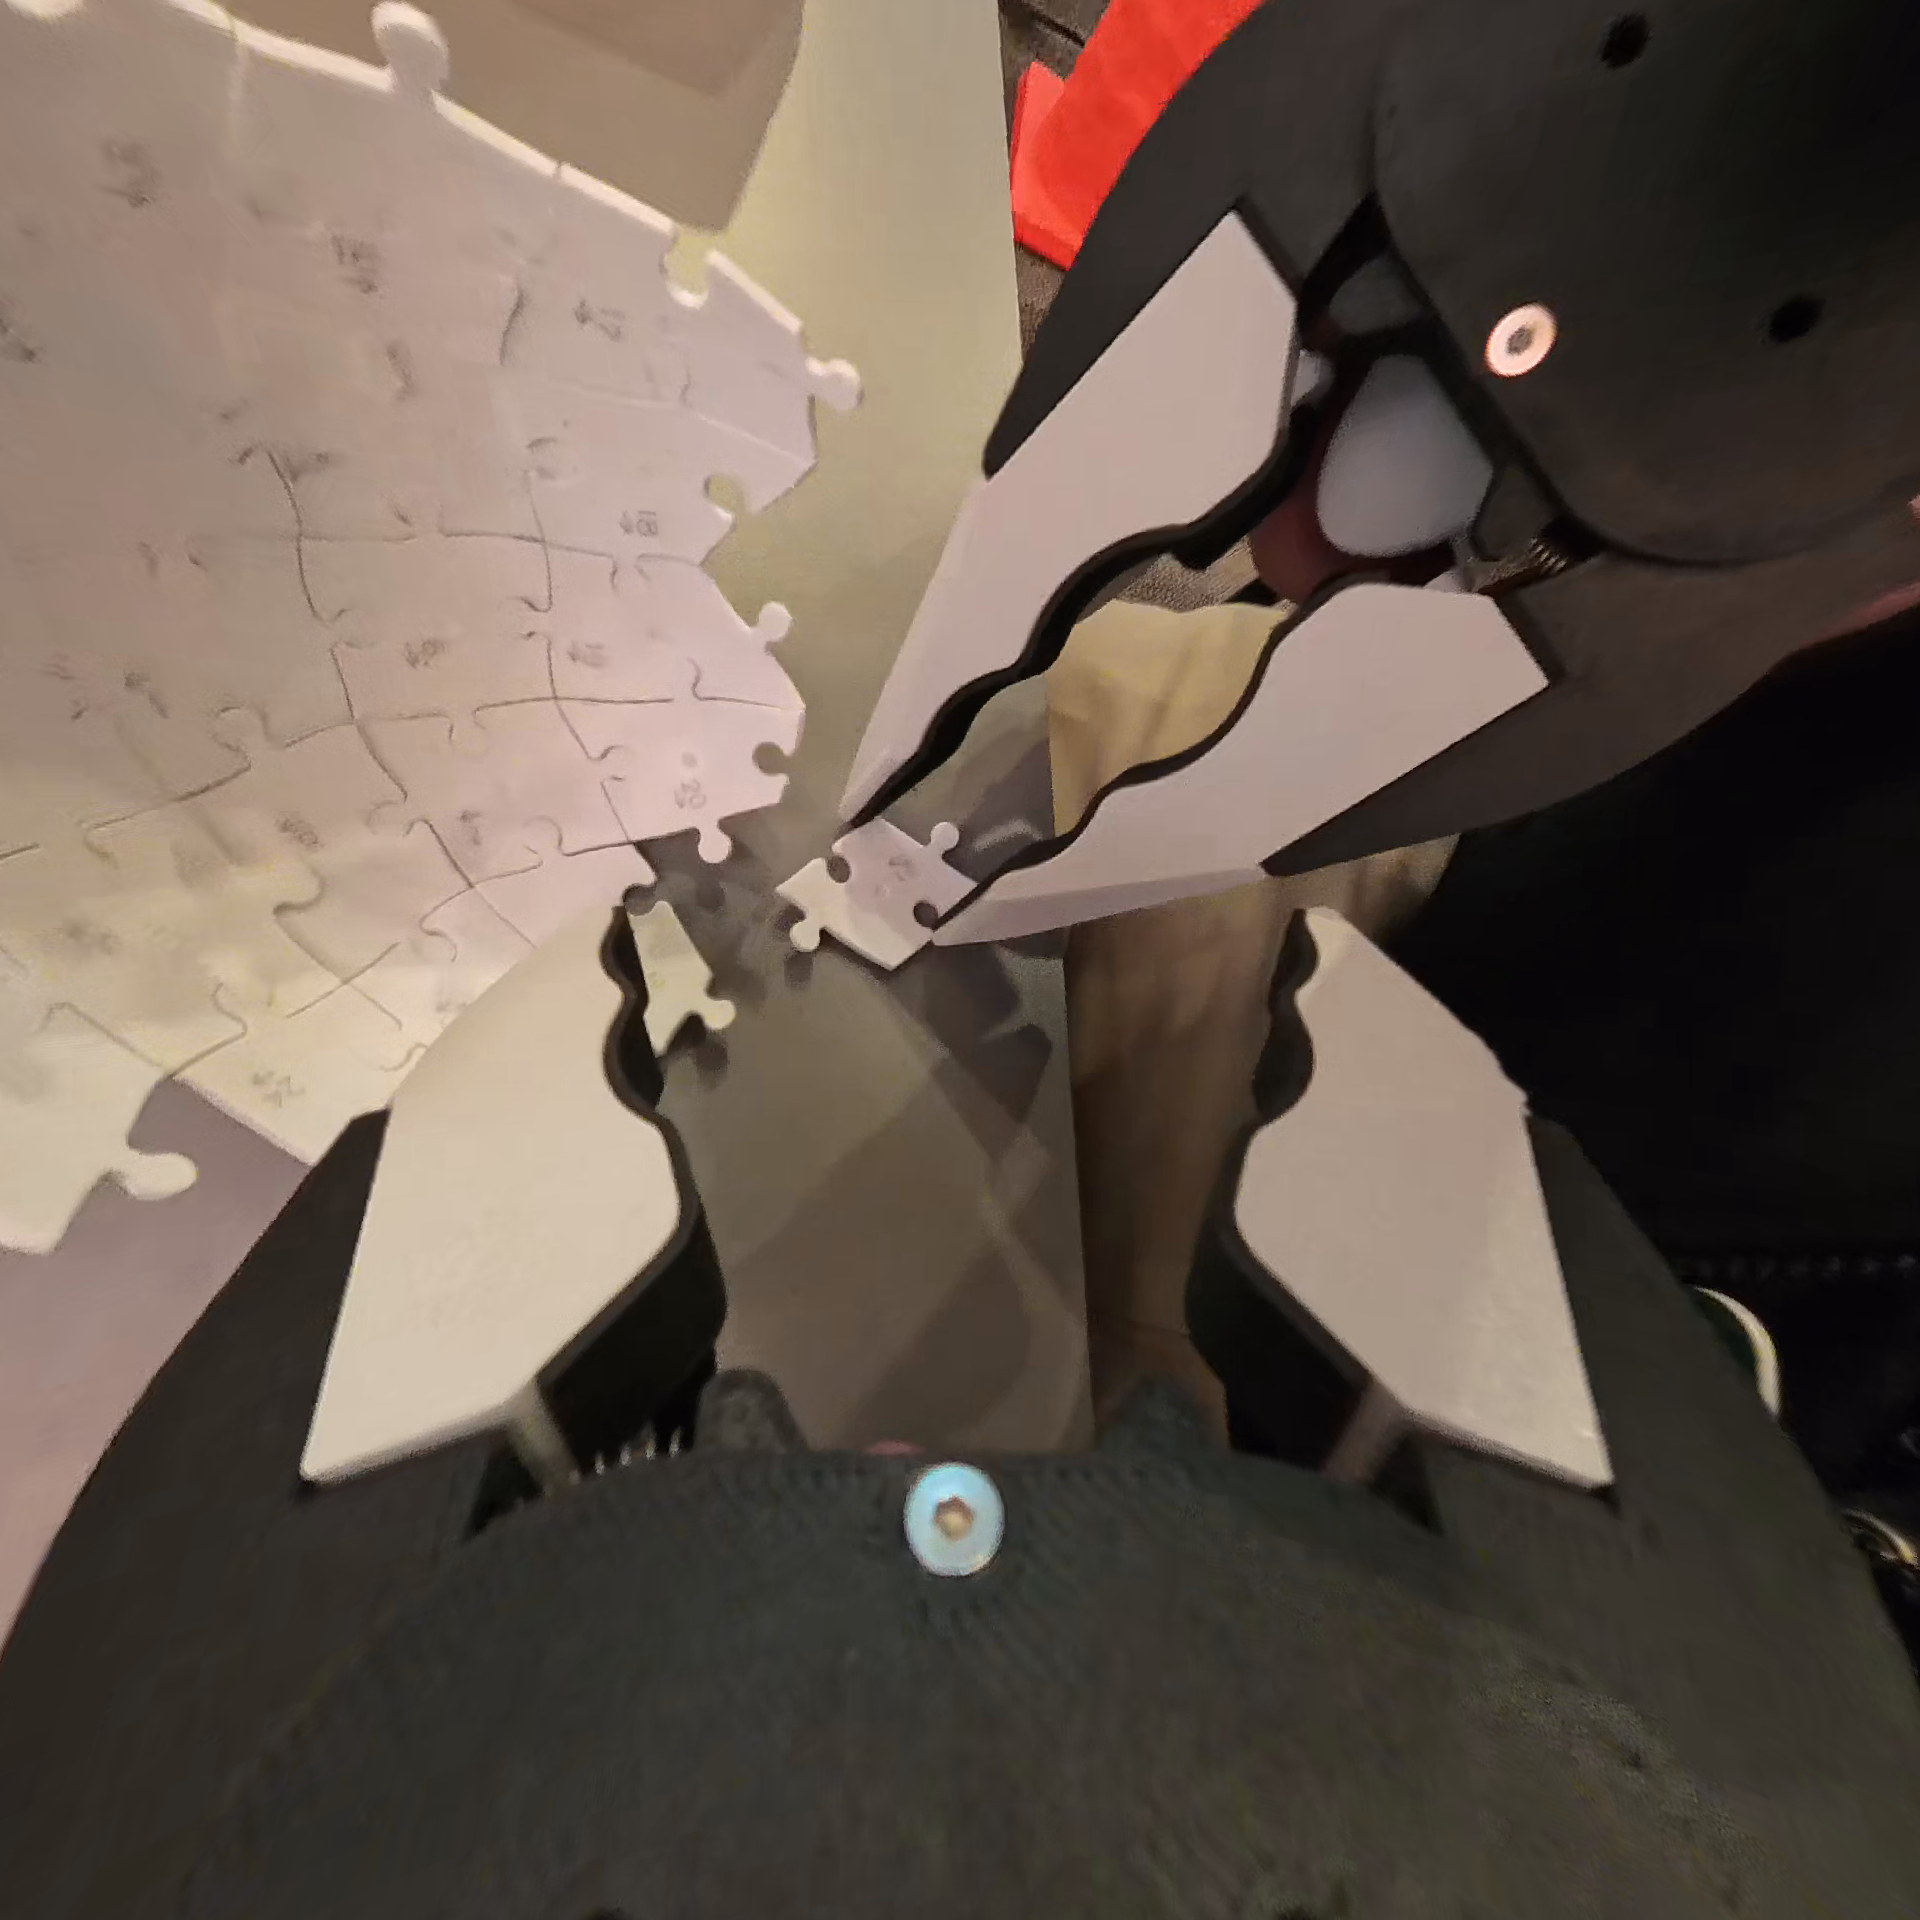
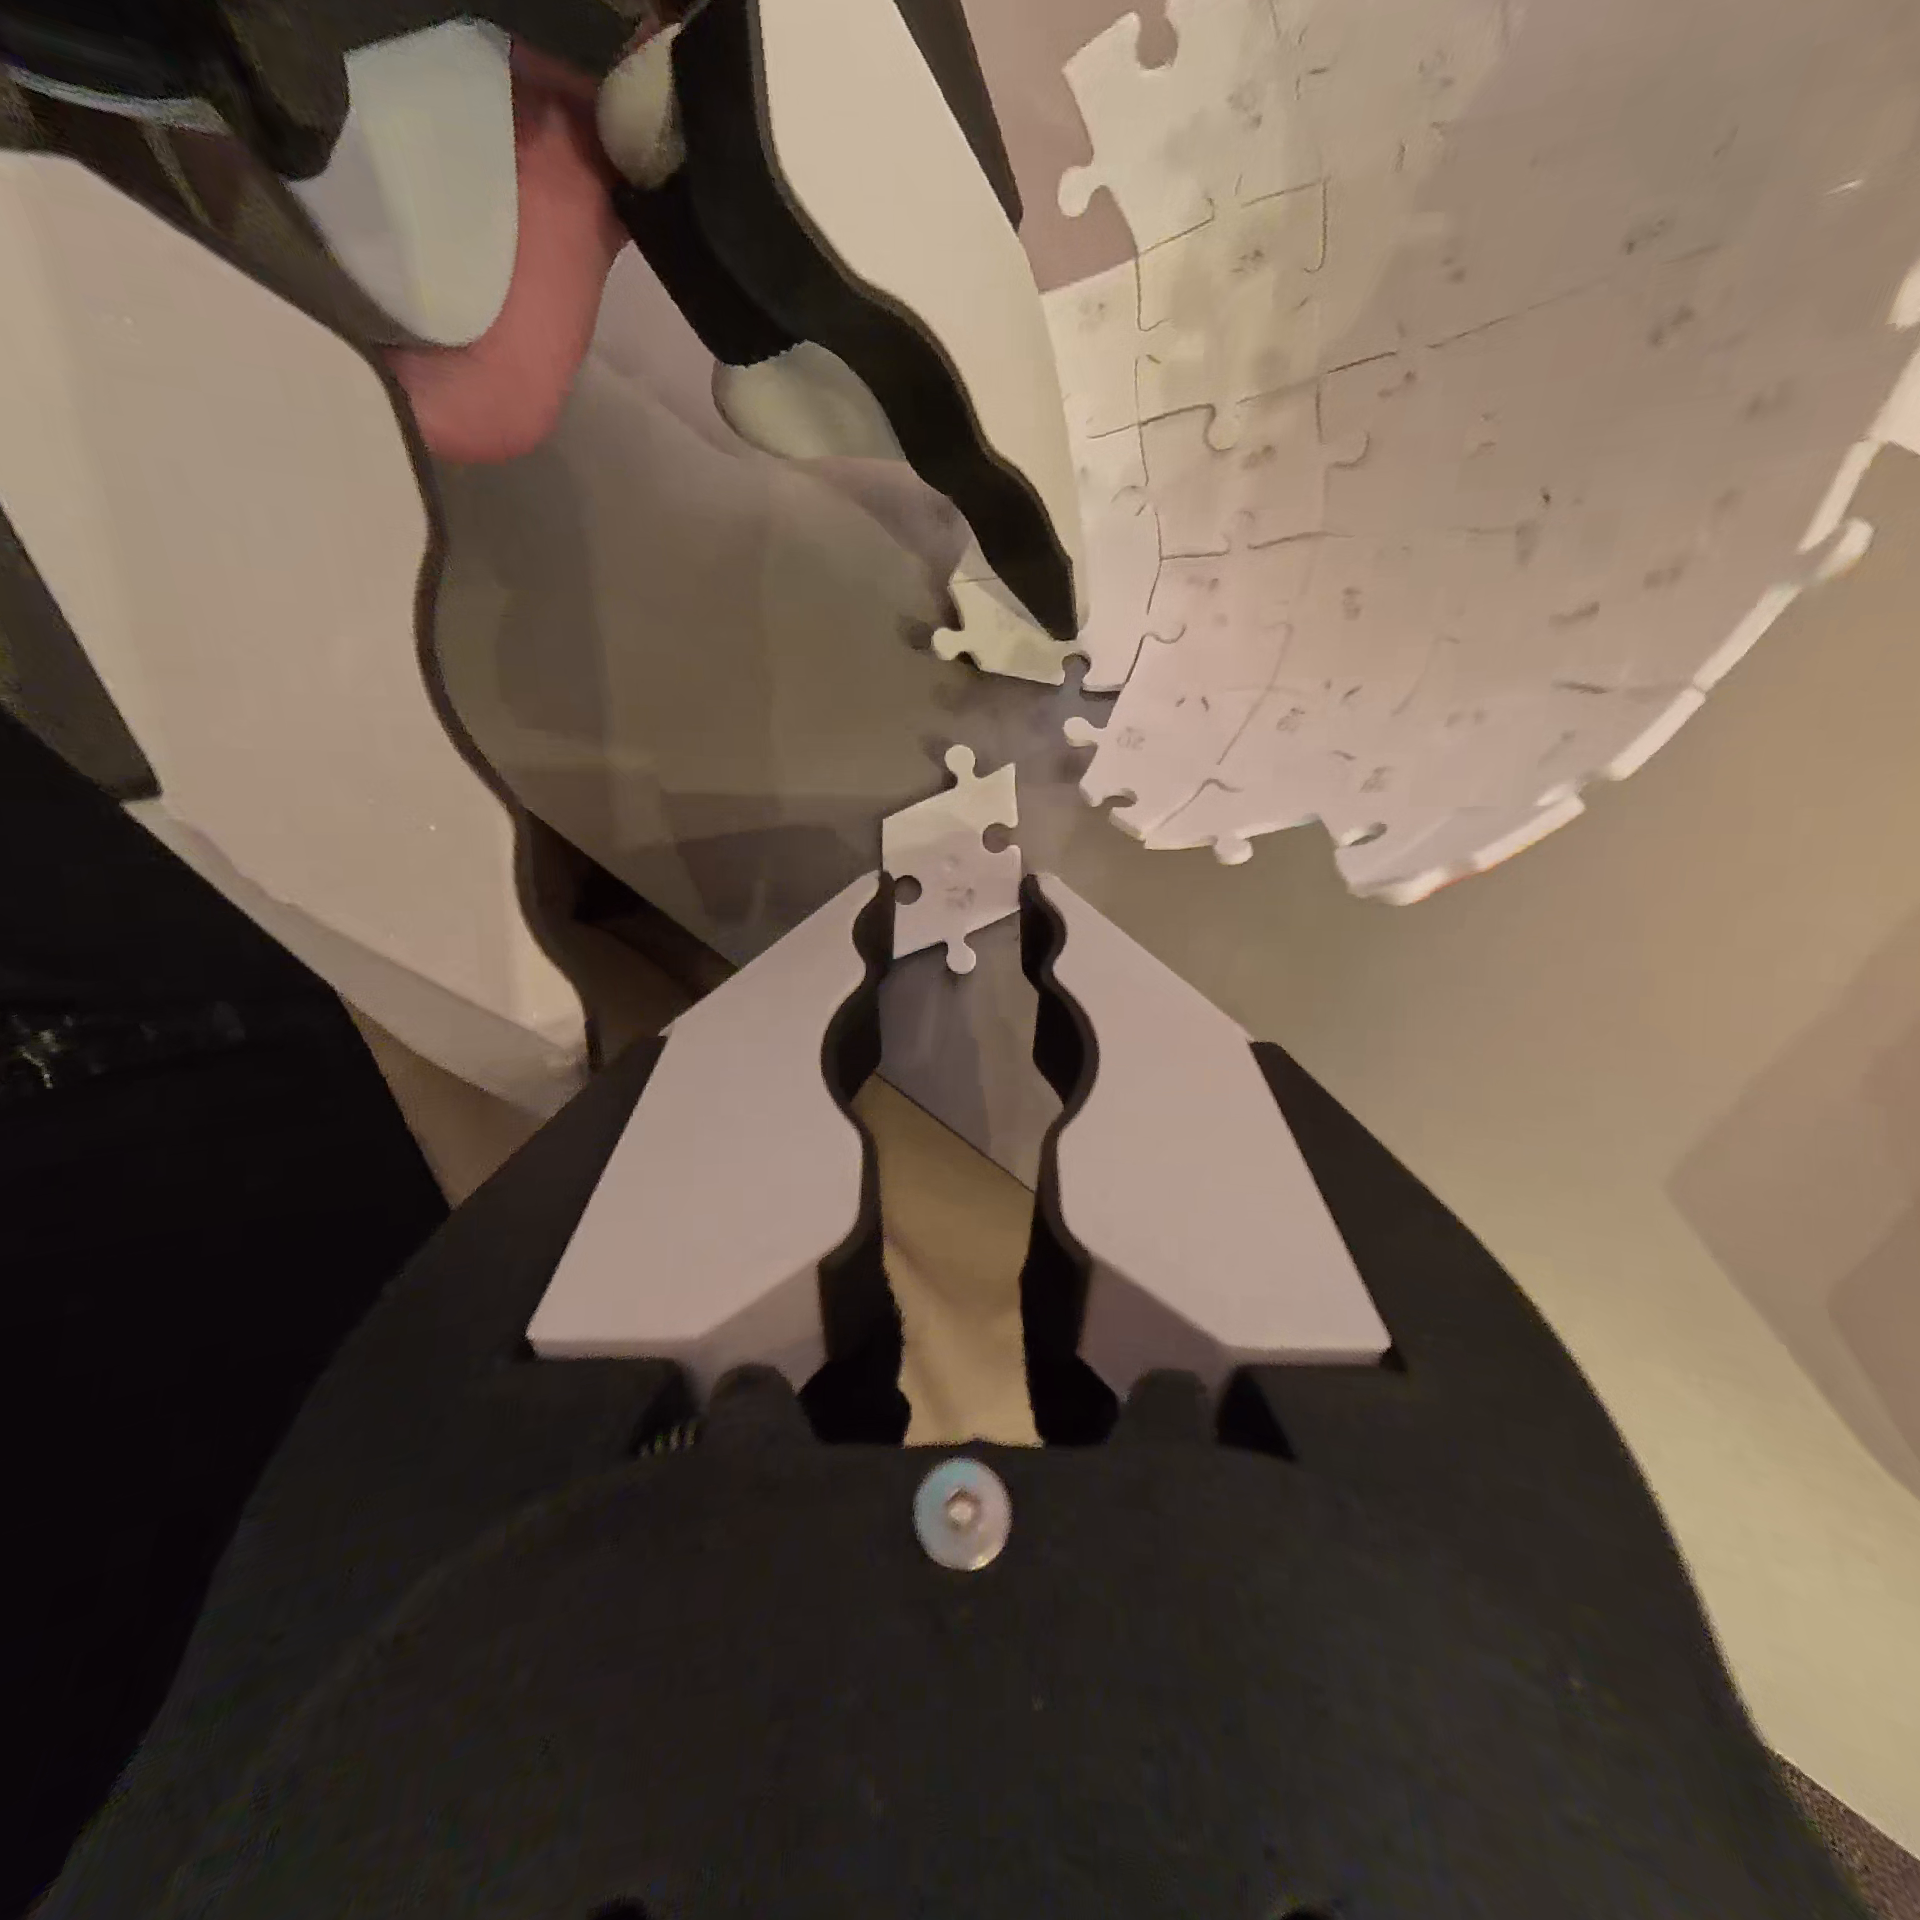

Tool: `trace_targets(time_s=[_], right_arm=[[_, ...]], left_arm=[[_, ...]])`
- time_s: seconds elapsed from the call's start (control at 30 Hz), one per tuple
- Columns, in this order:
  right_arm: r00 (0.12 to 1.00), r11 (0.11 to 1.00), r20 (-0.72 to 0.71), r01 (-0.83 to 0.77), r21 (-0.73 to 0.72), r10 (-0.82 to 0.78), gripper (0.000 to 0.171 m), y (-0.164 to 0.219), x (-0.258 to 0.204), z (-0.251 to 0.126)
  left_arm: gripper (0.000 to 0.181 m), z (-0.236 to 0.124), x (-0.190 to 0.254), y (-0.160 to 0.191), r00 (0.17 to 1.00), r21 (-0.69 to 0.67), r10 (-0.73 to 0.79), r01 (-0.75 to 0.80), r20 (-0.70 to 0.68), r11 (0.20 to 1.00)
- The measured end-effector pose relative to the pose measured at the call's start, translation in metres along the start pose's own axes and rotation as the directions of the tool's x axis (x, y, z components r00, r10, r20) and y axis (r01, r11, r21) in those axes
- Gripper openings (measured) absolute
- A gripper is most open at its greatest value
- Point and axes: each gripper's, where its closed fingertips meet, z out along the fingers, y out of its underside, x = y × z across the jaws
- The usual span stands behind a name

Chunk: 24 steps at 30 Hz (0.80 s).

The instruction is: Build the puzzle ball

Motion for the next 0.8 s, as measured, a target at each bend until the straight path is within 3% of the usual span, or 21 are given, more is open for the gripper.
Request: trace_targets(time_s=[0.33,0.37,0.57,0.63,0.8], right_arm=[[1.0,1.0,0.002,0.0,0.013,0.0,0.016,-0.001,0.002,-0.001],[1.0,0.999,0.015,-0.008,0.033,0.007,0.003,-0.004,0.002,-0.002],[0.999,0.998,0.016,-0.043,0.04,0.043,0.002,0.002,0.005,-0.009],[0.997,0.995,0.009,-0.071,0.068,0.071,0.019,-0.003,0.006,-0.014],[0.992,0.989,0.062,-0.114,0.093,0.108,0.028,-0.002,-0.016,-0.012]], left_arm=[[0.116,0.0,0.002,-0.003,0.998,0.064,-0.062,0.061,0.006,0.996],[0.116,-0.001,0.002,-0.003,0.998,0.067,-0.064,0.064,0.004,0.996],[0.117,0.0,0.003,-0.002,0.998,0.067,-0.06,0.059,0.014,0.996],[0.118,0.0,0.004,-0.002,0.998,0.066,-0.06,0.059,0.009,0.996],[0.119,-0.004,0.008,0.0,0.997,0.079,-0.069,0.072,-0.032,0.994]])
